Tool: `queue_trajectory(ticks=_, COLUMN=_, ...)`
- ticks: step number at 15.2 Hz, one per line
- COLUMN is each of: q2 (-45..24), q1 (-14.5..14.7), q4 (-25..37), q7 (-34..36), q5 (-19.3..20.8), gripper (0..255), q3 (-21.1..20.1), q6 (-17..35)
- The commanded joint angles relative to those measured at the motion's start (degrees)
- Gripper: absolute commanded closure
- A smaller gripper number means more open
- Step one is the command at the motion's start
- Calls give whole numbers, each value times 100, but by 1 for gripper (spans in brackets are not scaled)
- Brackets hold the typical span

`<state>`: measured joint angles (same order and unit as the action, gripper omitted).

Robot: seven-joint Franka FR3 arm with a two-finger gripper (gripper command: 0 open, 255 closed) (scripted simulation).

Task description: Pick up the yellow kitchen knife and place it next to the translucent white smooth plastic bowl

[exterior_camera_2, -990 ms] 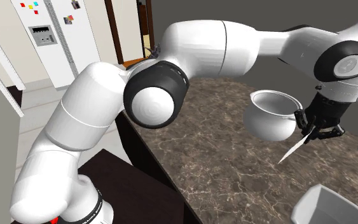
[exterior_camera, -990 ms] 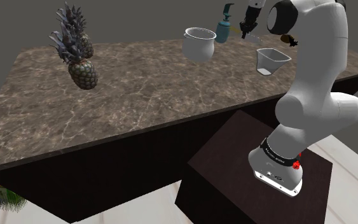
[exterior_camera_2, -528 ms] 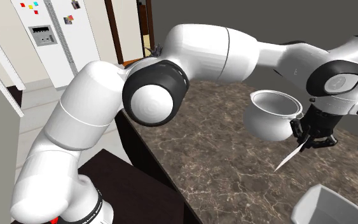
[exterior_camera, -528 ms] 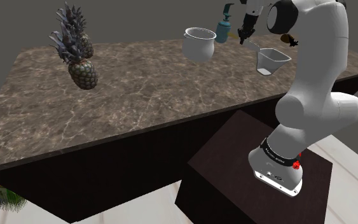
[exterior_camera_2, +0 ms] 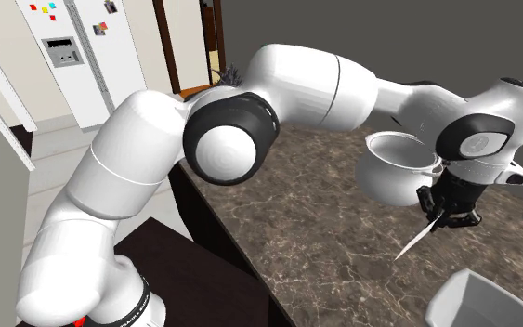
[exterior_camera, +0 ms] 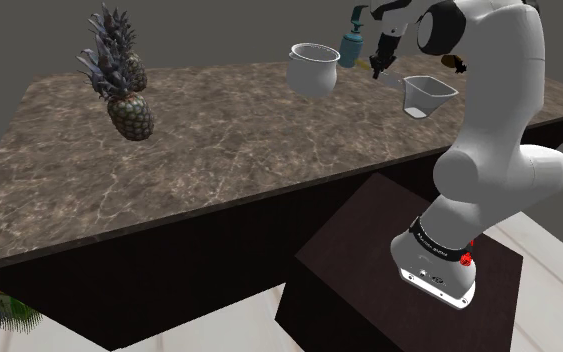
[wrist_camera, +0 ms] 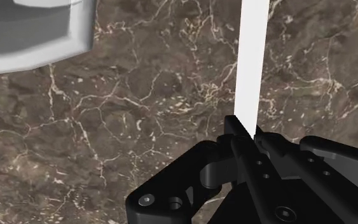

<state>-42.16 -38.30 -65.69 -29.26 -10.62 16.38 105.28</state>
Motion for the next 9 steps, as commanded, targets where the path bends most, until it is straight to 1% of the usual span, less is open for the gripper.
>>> queue_trajectory(ticks=1, q2=5, q1=13, q4=-173, q7=-18, q5=-7, gripper=255, q3=-2, q6=168)
queue_trajectory(ticks=9, q2=-170, q1=27, q4=-502, q7=-53, q5=-57, gripper=255, q3=-36, q6=665)
